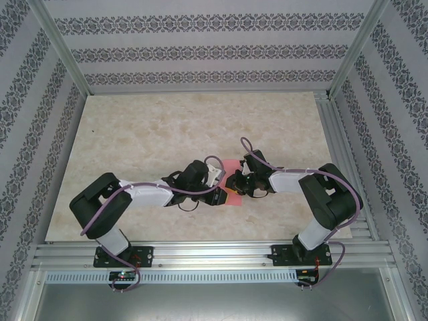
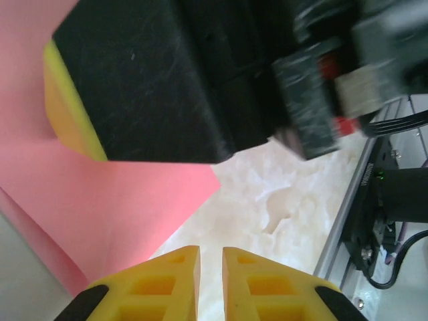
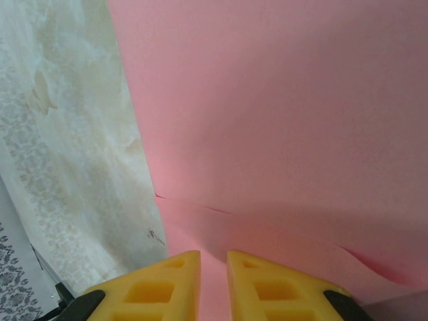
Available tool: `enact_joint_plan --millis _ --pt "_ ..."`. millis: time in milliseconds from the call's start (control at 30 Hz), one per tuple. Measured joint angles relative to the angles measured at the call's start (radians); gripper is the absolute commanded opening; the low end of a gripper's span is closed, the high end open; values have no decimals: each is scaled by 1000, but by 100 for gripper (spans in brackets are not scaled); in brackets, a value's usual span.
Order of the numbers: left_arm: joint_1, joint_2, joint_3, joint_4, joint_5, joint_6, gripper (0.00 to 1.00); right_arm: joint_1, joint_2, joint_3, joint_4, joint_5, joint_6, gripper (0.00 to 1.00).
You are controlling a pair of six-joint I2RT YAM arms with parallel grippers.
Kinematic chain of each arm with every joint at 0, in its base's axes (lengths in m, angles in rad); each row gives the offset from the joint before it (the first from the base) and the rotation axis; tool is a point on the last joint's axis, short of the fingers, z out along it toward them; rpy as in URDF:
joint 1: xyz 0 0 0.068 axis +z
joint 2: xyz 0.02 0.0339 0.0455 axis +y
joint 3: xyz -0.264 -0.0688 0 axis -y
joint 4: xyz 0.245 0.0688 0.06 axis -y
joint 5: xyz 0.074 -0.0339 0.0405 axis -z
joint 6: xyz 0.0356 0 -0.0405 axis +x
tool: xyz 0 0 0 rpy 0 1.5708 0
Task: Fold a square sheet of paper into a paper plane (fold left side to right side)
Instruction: Fold the triangle a second time at the center of the table.
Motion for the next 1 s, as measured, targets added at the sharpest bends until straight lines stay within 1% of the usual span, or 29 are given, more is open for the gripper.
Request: enact_joint_plan --millis 167,367,1000 --pt "-4 47 7 -4 -25 0 17 0 0 0 0 0 0 19" --pt "-4 52 19 -6 -72 1 17 0 0 0 0 0 0 19" --pt "-4 95 17 -14 -121 5 13 5 0 16 -26 5 -11 20"
